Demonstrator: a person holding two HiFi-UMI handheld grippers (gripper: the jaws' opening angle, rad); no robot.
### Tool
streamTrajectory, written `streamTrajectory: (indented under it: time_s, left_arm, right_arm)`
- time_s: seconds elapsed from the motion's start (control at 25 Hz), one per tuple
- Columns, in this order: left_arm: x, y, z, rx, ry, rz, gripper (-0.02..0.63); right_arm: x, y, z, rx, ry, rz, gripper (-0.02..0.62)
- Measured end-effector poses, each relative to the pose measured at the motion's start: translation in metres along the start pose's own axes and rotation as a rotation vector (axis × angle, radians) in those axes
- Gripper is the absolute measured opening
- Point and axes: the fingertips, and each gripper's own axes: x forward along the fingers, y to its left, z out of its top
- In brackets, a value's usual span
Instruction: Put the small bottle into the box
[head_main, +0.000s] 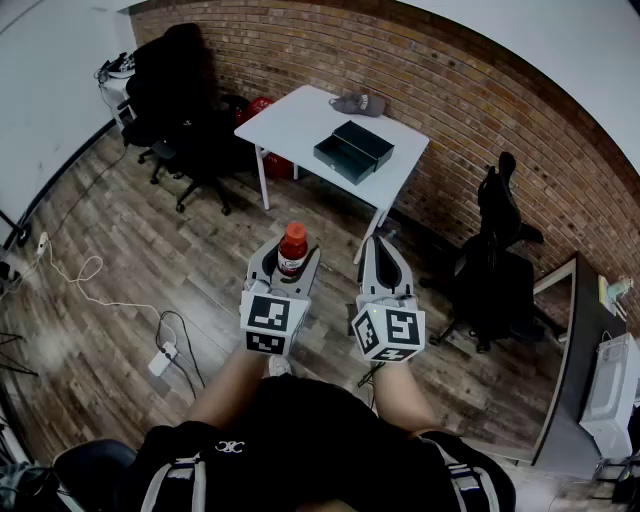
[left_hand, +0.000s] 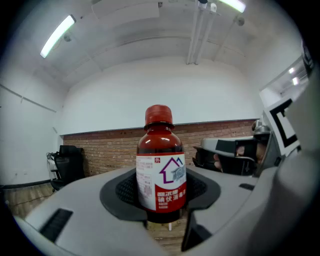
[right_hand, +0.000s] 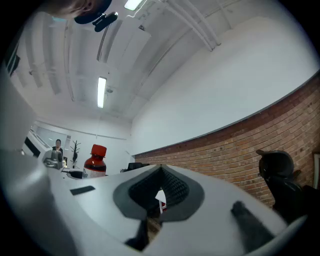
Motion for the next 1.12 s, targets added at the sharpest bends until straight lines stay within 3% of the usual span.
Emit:
streamTrajectory:
  time_s: [0.4, 0.6, 1.12]
  left_arm:
    - [-0.012, 0.014, -0.014, -0.017, 0.02, 0.03, 0.209]
    - [-0.004, 0.025, -0.017, -0.016, 0.025, 0.033, 0.209]
    - [0.054, 0.07, -0.016, -0.022, 0.006, -0.04, 0.209]
  right_arm:
    - [0.003, 0.018, -0.012, 0.023, 0.023, 0.046, 0.028]
    - [0.015, 0.018, -0.015, 0.04, 0.004, 0.027, 0.029]
    - [0.083, 0.025, -0.024, -0.021, 0.007, 0.017, 0.028]
